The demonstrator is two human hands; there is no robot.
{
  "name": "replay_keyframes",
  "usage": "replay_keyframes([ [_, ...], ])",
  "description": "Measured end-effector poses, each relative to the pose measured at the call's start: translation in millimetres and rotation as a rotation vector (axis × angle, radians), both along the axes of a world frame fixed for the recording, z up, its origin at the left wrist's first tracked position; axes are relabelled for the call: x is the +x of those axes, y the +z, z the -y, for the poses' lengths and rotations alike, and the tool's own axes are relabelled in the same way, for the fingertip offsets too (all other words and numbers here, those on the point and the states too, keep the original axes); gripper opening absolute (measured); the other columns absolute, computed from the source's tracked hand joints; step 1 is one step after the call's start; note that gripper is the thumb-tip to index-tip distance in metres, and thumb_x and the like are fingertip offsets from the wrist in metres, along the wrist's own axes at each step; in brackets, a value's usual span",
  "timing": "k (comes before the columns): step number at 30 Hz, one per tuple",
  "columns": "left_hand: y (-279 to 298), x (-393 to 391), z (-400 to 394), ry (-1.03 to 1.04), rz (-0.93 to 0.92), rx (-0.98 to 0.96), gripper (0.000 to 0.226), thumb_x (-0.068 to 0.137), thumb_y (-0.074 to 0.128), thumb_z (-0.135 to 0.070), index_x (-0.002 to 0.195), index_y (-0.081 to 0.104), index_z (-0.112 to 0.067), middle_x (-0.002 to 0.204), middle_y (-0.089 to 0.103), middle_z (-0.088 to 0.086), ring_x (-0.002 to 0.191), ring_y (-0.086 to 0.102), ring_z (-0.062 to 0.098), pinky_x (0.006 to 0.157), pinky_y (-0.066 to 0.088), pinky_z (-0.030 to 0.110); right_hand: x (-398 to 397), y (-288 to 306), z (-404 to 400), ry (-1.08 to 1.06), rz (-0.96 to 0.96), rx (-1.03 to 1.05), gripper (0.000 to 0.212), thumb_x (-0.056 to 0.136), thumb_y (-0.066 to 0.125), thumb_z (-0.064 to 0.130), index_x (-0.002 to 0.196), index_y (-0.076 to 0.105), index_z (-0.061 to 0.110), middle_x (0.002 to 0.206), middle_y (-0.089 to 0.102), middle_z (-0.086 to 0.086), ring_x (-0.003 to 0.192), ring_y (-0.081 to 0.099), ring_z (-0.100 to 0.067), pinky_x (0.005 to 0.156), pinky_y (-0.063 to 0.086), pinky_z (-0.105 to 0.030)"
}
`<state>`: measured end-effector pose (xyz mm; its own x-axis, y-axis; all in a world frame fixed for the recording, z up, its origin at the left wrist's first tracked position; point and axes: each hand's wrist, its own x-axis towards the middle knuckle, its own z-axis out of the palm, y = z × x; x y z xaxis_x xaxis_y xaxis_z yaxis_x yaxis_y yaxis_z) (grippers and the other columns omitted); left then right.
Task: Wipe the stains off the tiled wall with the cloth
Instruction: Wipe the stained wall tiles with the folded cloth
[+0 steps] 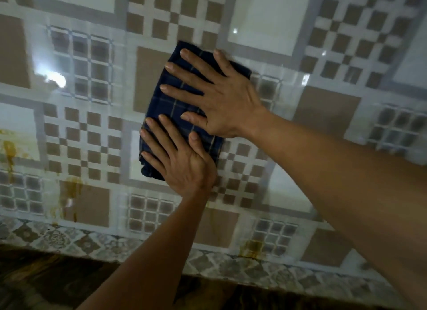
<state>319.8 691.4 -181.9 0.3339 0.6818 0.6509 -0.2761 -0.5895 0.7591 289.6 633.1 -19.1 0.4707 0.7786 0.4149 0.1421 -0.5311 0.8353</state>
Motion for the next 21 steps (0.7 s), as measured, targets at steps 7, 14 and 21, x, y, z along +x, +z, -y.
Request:
replay_keyframes([
  [7,-5,-34,147,0.039,-0.023,-0.024,0.063,0.108,0.019,-0.048,0.162,0.016,-0.015,0.170,0.017,0.010,0.157,0.012,0.030,0.125,0.012,0.057,-31,-9,142,0.031,0.011,0.001,0.061,0.106,0.020,0.058,0.162,0.009,0.037,0.171,0.006,0.003,0.158,0.004,-0.026,0.124,0.002,-0.057],
  [14,-5,-59,262,0.038,-0.013,-0.035,0.062,0.109,0.021,-0.046,0.162,0.013,-0.015,0.170,0.013,0.009,0.158,0.008,0.029,0.126,0.008,0.055,-50,-10,258,0.067,0.016,0.014,0.062,0.105,0.019,0.059,0.162,0.010,0.037,0.171,0.007,0.003,0.158,0.004,-0.027,0.125,0.004,-0.058],
  [21,-4,-69,312,0.046,-0.023,-0.052,0.062,0.109,0.020,-0.047,0.162,0.013,-0.016,0.171,0.013,0.008,0.158,0.008,0.029,0.126,0.008,0.055,-60,-10,307,0.072,0.020,0.014,0.062,0.105,0.018,0.060,0.162,0.009,0.038,0.172,0.006,0.003,0.158,0.003,-0.027,0.124,0.002,-0.057],
])
